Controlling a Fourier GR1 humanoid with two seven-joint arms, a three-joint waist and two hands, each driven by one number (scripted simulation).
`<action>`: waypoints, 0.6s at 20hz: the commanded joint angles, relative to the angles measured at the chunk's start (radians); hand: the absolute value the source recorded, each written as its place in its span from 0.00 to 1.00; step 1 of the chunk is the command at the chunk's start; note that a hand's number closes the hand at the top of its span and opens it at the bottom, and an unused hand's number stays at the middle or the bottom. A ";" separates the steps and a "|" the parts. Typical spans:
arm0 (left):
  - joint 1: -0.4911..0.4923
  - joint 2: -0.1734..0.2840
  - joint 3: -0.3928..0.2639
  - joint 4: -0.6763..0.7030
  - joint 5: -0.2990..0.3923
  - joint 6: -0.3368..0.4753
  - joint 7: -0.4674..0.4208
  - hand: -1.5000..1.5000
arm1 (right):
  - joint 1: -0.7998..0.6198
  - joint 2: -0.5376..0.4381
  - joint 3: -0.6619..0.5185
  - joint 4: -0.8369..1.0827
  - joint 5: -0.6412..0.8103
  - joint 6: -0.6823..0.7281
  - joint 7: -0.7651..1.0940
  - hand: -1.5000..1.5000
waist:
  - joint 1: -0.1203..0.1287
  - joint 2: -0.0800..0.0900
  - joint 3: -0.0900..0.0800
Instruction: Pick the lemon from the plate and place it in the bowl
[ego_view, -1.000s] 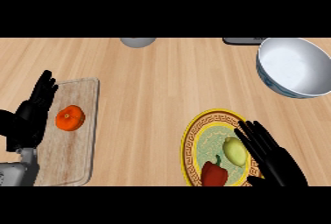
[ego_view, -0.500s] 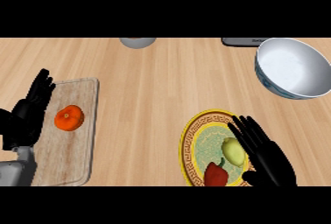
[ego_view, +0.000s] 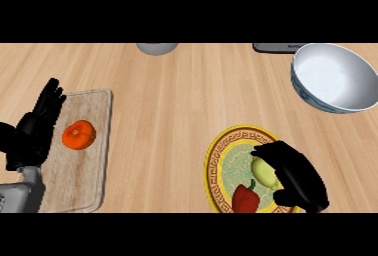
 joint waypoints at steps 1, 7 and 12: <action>-0.076 0.046 0.054 0.033 0.027 -0.047 0.046 0.50 | -0.049 0.013 0.020 0.063 0.005 0.009 -0.027 1.00 | 0.002 0.011 0.018; -0.037 -0.046 0.008 0.049 -0.043 0.010 -0.020 0.50 | -0.188 0.061 -0.011 0.173 -0.005 -0.002 -0.032 1.00 | 0.003 0.012 0.018; -0.051 0.007 0.054 0.020 -0.009 -0.047 0.046 0.50 | -0.193 0.056 -0.045 0.149 -0.009 0.064 0.023 1.00 | 0.002 0.011 0.018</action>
